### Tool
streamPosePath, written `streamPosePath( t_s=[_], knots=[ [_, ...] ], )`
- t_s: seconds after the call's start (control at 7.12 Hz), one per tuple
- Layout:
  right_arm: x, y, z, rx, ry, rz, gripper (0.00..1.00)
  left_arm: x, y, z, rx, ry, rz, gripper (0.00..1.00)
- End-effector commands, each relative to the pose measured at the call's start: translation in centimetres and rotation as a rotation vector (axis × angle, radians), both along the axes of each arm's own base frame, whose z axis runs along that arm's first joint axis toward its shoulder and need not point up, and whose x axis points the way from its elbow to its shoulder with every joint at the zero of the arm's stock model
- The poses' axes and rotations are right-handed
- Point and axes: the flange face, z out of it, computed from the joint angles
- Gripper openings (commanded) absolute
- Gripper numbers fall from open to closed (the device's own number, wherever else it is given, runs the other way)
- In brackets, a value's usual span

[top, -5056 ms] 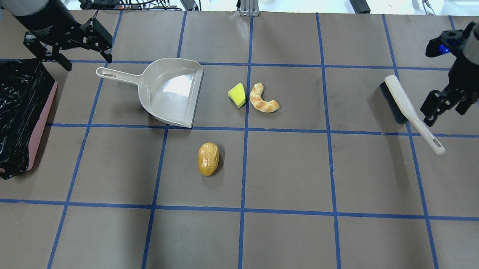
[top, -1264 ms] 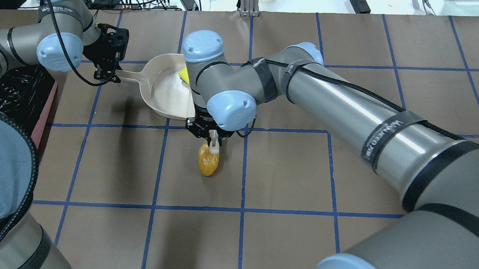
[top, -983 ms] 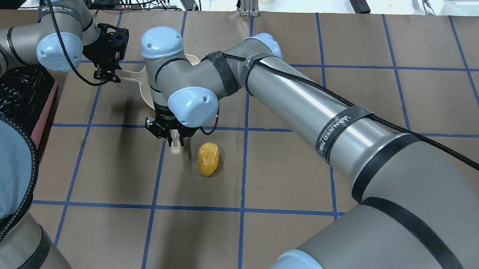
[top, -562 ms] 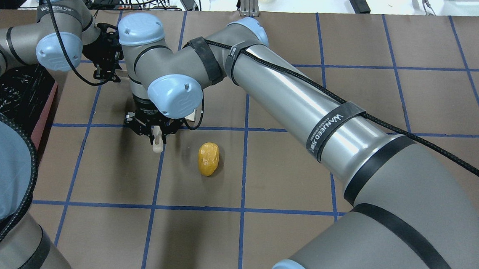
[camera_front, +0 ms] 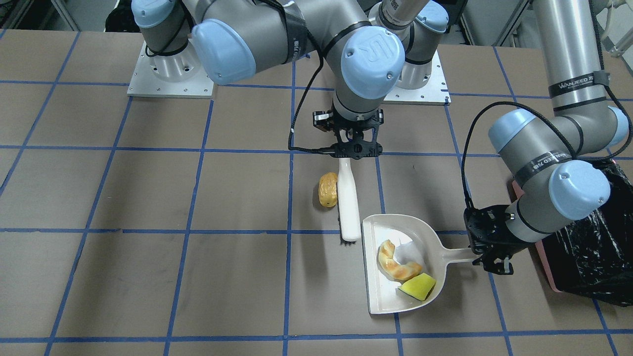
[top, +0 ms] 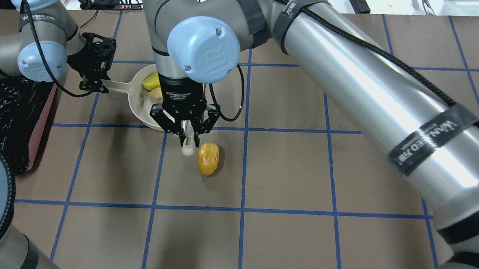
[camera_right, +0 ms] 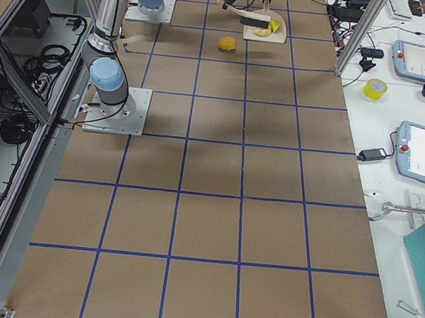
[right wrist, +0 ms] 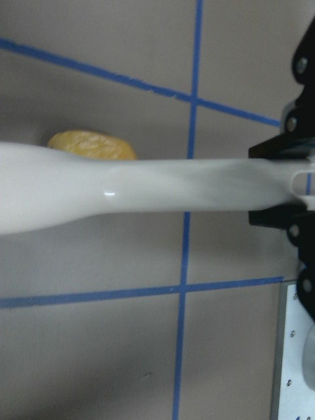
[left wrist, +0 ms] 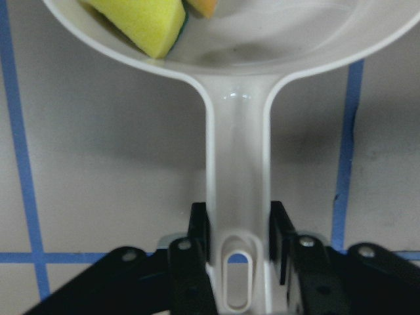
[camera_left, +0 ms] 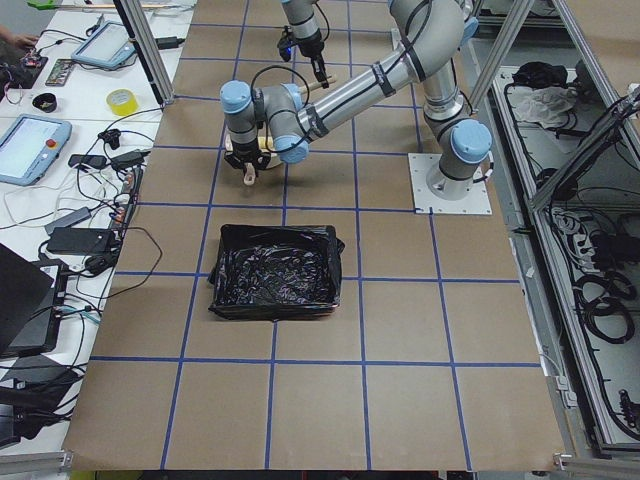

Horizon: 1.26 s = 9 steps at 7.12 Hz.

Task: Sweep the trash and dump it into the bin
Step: 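Sweep the sponge and croissant into the dustpan with the brush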

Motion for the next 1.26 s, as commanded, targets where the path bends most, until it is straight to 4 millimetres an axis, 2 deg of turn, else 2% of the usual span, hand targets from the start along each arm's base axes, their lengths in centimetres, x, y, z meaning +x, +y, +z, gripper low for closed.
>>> streamPosePath(
  t_s=[0.0,0.28,0.42,0.56,0.7,0.84,0.98,1.12],
  knots=[
    [-4.9,6.4,-1.0,0.095,0.134,-0.148,0.00,-1.4,4.8,0.4,0.039,-0.019,0.000,0.09],
    [-8.8,14.1,-5.0,0.090,0.141,-0.260,0.00,-2.5,8.6,-0.3,0.069,-0.010,0.007,0.09],
    [-8.4,15.8,-6.8,0.135,0.080,-0.324,0.00,-2.7,9.5,-0.3,0.073,-0.010,0.007,0.09],
    [-7.3,16.9,-7.9,0.131,0.072,-0.346,0.00,-2.9,10.2,-0.2,0.077,-0.025,0.004,0.09],
    [-5.3,17.0,-10.1,0.119,0.064,-0.321,0.00,-3.0,11.3,-0.3,0.088,-0.038,0.003,0.09],
    [-2.6,15.9,-13.1,0.076,0.037,-0.281,0.00,-3.2,12.1,-0.5,0.096,-0.045,0.002,0.09],
    [0.2,13.2,-14.1,0.037,0.007,-0.263,0.00,-3.2,12.3,-0.4,0.094,-0.046,0.002,0.09],
    [3.3,10.3,-13.5,0.004,-0.028,-0.246,0.00,-3.3,12.6,-0.5,0.098,-0.045,0.004,0.09]
  ],
)
